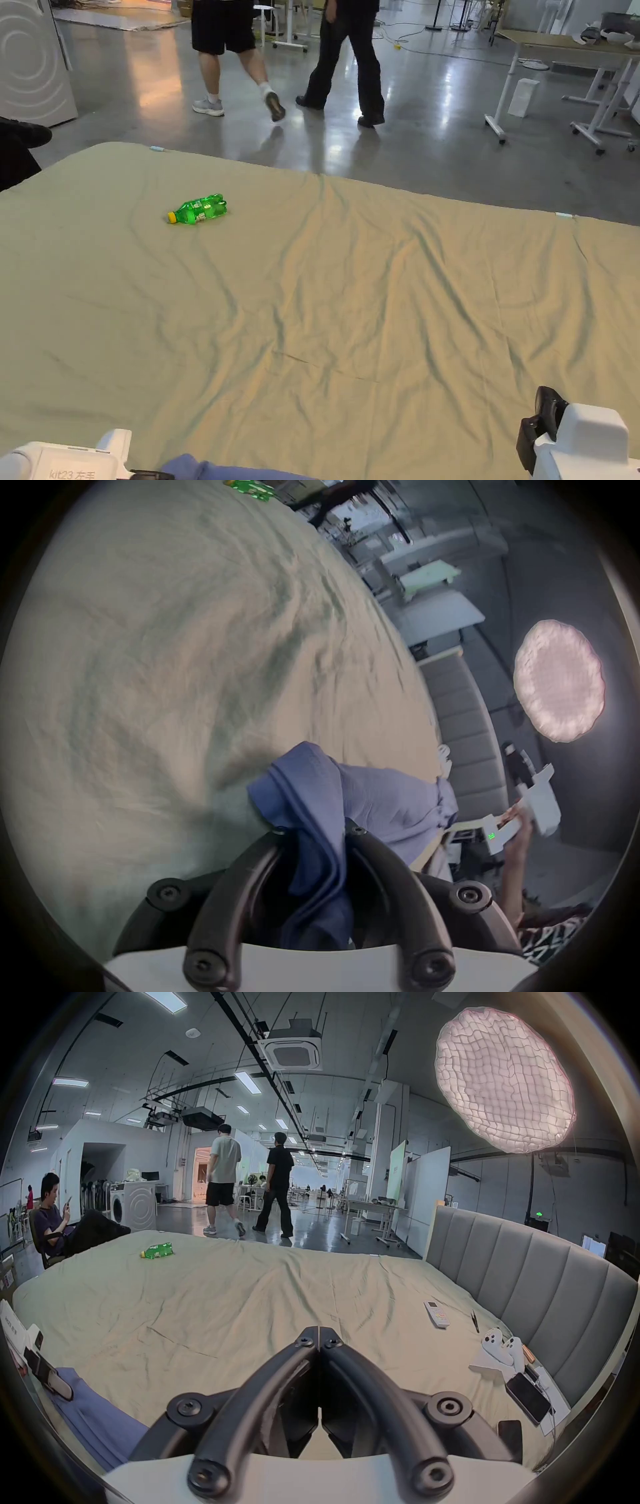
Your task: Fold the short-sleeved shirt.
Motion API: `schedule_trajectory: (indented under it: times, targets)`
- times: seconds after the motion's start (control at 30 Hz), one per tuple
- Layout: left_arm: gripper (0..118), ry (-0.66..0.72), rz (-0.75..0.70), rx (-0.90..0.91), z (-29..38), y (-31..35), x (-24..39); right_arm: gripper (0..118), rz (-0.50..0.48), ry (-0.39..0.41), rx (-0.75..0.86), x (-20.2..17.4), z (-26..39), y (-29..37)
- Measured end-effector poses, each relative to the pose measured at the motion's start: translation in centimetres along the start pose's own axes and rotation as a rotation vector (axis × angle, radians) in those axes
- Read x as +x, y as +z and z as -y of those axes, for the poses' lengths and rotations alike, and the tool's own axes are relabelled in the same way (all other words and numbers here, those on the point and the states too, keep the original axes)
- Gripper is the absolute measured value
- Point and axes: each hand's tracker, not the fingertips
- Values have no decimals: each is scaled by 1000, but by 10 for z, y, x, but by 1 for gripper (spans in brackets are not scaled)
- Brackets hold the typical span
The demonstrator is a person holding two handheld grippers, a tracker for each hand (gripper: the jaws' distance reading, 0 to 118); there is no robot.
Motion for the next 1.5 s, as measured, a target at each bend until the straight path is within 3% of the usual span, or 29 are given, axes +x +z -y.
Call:
schedule_trajectory:
  times: [0.13, 0.47, 0.73, 0.87, 1.03, 1.3, 1.5]
  targets:
    - [14, 75, 17, 25, -8, 7, -11, 0, -4, 9, 2, 0, 0, 0]
    - [13, 26, -34, 86, -27, 66, 10, 0, -5, 24, 17, 0, -3, 0]
    - [13, -17, -329, 147, -31, 145, 44, 0, -11, 28, 29, 1, -5, -1]
    - [13, -8, -368, 135, -28, 151, 45, 0, -42, 1, 34, 2, -4, -1]
    - [13, -24, -319, 140, -4, 134, 108, 0, -40, -10, 18, 2, -1, -2]
    - [13, -23, -150, 99, -2, 73, 153, 0, -33, -20, 10, 9, 3, -1]
    - [13, -52, -163, 15, 9, -8, 193, 0, -12, -27, -5, 22, 10, 1]
